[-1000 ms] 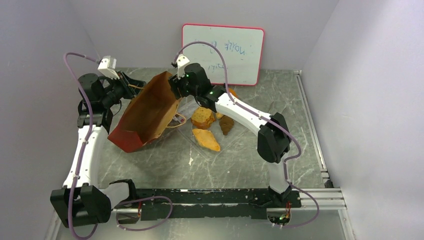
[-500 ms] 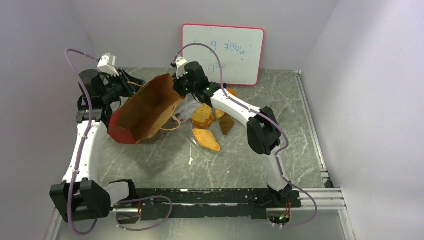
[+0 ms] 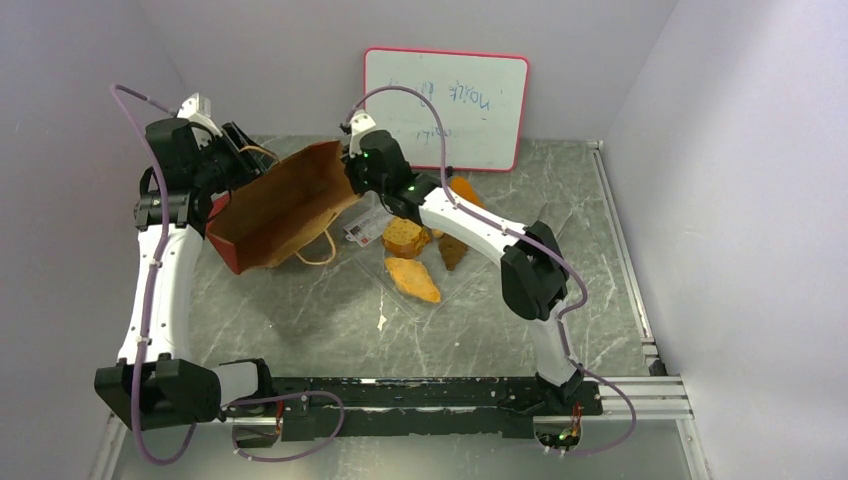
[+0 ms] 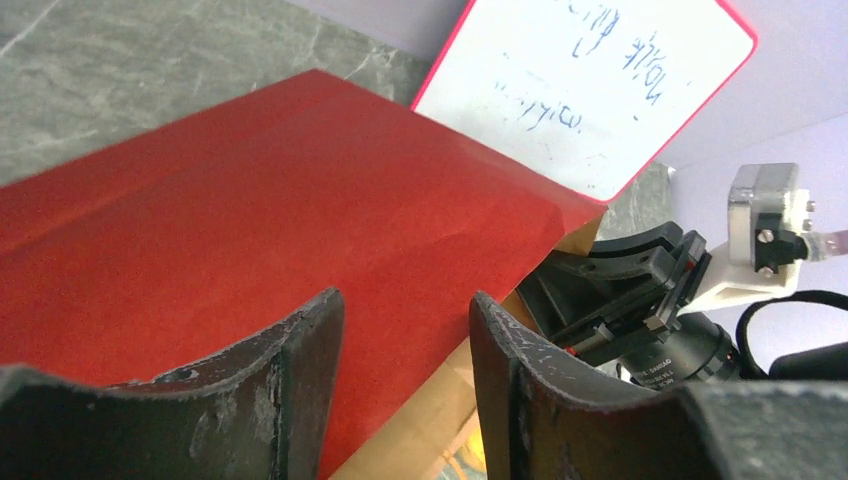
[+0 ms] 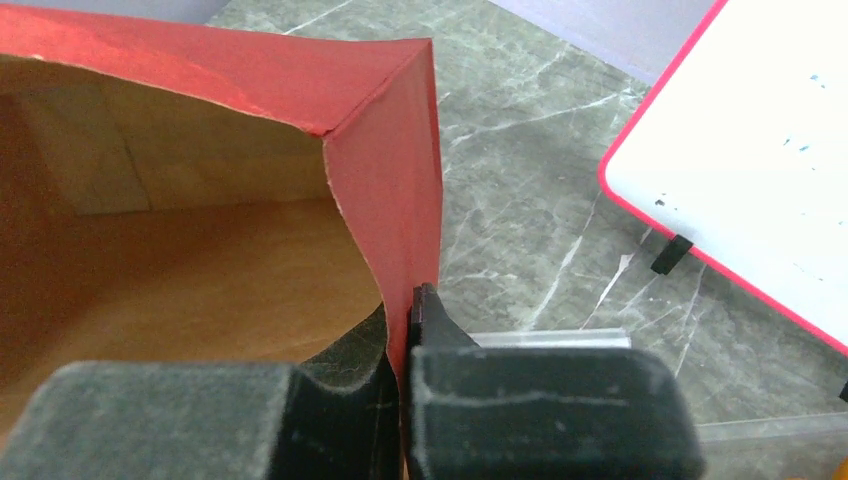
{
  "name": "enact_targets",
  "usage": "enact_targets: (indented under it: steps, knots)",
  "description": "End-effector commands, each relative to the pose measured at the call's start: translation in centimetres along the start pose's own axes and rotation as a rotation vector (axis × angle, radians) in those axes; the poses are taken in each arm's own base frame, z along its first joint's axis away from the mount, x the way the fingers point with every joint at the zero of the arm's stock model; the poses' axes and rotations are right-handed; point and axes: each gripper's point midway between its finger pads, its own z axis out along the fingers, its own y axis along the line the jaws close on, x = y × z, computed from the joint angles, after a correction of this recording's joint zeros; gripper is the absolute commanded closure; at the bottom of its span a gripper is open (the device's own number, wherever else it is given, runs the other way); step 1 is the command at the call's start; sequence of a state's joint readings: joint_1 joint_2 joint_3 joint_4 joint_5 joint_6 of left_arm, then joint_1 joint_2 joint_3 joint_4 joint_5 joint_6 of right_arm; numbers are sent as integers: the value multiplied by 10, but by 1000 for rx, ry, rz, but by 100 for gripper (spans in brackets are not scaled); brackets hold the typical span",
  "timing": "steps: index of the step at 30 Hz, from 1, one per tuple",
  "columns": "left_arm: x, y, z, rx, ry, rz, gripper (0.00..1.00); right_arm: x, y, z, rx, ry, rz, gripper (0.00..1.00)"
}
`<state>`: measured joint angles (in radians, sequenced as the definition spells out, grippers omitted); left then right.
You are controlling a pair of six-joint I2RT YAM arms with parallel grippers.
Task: Take the fake bread out of the paper bag
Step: Adjust the paper bag at the center of the board.
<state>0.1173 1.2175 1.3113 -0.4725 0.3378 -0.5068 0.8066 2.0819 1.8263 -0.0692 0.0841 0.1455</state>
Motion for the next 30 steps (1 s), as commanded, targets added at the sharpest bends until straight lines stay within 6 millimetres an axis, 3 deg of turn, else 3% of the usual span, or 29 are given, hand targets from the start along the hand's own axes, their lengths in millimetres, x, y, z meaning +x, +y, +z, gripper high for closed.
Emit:
enact_targets:
  steps: [1, 6, 15, 30]
  knots:
    - [1, 5, -8, -57, 28, -42, 56, -31, -7, -13, 80, -73, 29, 100]
    - [2, 4, -13, -58, 38, -28, 52, -40, -6, -10, 108, -61, 35, 100]
    - [20, 19, -9, -113, 120, -15, 51, -66, -1, -26, 172, -113, -18, 100]
    - [-3, -13, -26, -16, -4, -147, 51, -40, -6, -19, 222, -103, -21, 100]
